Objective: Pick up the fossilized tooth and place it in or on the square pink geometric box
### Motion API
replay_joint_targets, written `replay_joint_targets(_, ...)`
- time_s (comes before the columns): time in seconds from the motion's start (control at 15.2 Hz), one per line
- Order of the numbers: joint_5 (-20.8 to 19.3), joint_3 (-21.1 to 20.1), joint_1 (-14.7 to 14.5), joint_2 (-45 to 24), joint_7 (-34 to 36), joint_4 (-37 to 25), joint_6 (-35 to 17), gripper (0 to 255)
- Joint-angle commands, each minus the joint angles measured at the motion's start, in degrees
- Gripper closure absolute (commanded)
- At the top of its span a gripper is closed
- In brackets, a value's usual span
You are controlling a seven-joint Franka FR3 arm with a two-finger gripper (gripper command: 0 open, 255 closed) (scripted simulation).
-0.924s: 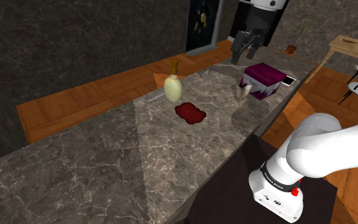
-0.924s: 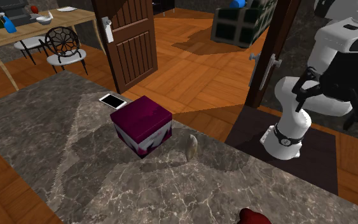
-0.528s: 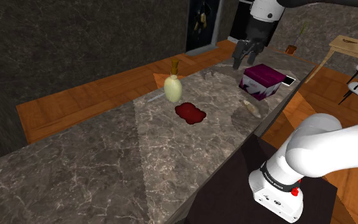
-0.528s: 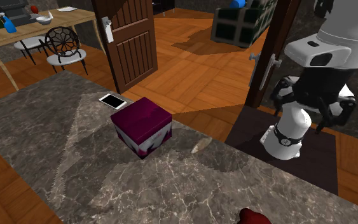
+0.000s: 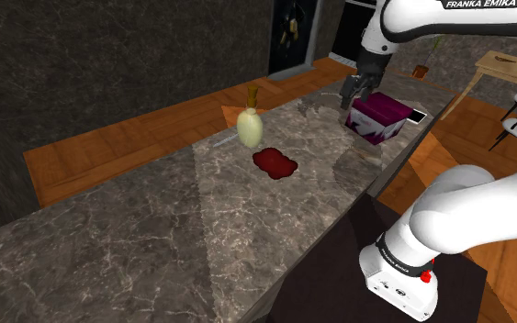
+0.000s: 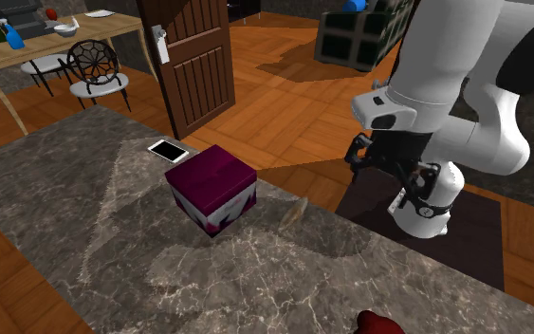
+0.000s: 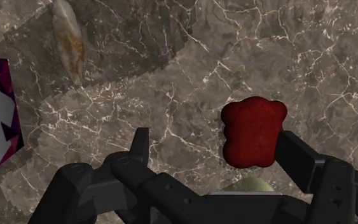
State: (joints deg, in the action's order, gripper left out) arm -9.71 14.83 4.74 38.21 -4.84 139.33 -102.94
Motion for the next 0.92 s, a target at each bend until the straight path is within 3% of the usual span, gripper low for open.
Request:
replay_joint_targets(0.0,-1.41,2.25,0.93,-1.71,-1.91,0.96,-2.77,0)
replay_joint_targets(0.46,-4.45,9.86,3.17,-10.56,-7.99,1.4,-12.29,0)
replay_joint_targets(0.86,-4.12,16.63,3.97,-20.81,-14.18,-0.79,-20.5,0)
